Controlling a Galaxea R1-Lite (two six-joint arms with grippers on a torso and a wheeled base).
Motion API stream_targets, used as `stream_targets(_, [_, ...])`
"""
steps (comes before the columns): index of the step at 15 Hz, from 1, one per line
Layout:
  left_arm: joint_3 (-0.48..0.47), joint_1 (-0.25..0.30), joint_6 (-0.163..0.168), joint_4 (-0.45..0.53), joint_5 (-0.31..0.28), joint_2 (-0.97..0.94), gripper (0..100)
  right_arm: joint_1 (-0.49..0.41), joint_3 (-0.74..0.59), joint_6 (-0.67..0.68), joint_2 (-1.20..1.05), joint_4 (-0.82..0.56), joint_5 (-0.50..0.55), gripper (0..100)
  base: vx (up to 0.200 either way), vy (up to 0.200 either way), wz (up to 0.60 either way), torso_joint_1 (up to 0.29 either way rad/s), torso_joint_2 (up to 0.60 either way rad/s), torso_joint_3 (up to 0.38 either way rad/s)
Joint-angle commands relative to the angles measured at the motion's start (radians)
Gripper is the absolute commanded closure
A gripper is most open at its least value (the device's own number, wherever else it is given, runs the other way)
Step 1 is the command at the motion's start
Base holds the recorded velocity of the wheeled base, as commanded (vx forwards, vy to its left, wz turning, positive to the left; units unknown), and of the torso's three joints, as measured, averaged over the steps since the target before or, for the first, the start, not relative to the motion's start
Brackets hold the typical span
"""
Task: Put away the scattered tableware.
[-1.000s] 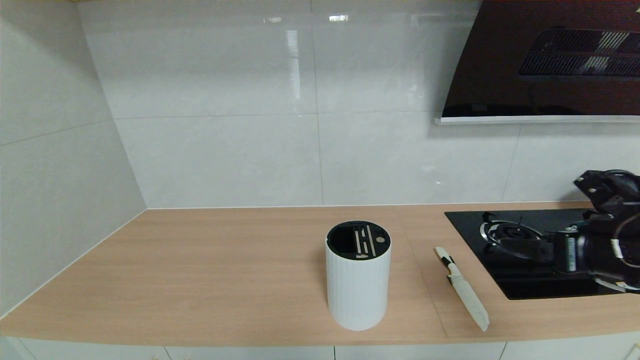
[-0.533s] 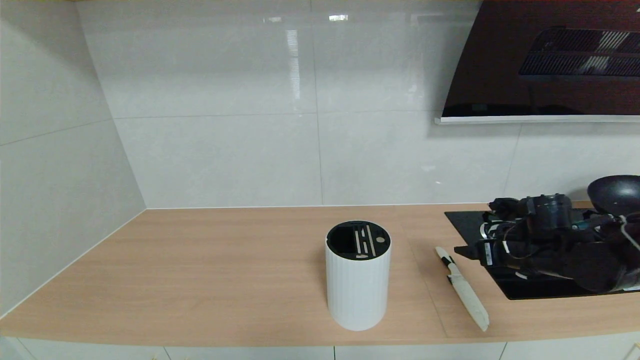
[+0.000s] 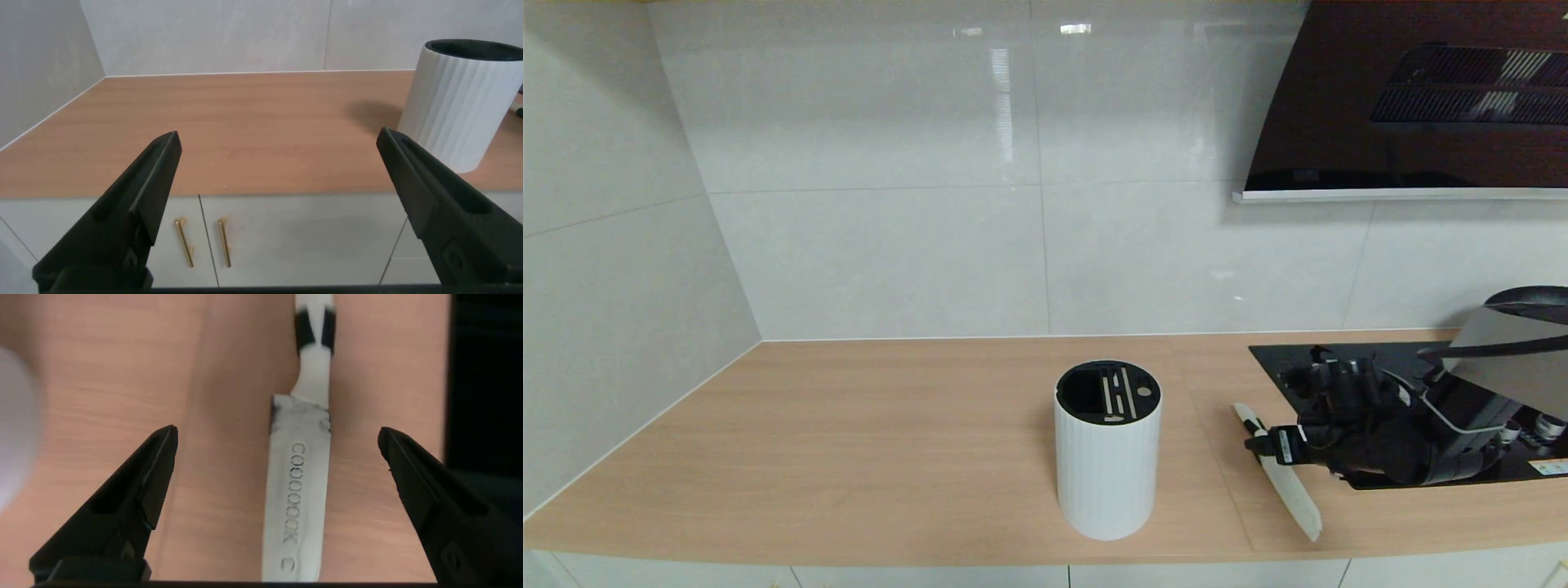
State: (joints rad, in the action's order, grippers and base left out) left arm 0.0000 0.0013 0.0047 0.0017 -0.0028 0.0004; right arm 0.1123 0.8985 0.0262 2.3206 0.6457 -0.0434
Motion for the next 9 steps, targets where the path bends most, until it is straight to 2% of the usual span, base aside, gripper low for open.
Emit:
stream_targets(1, [0.000, 0.000, 0.000, 0.000, 0.000, 0.000, 0, -0.003, 0.019, 0.000, 0.051, -0.003, 0.000, 0, 0.000, 0.000, 0.00, 0.000, 0.00, 0.000])
stream_targets(9, [0.000, 0.000, 0.000, 0.000, 0.000, 0.000, 0, -0.003, 0.072, 0.000, 0.120, 0.000, 0.048, 0, 0.000, 0.000, 0.00, 0.000, 0.00, 0.000])
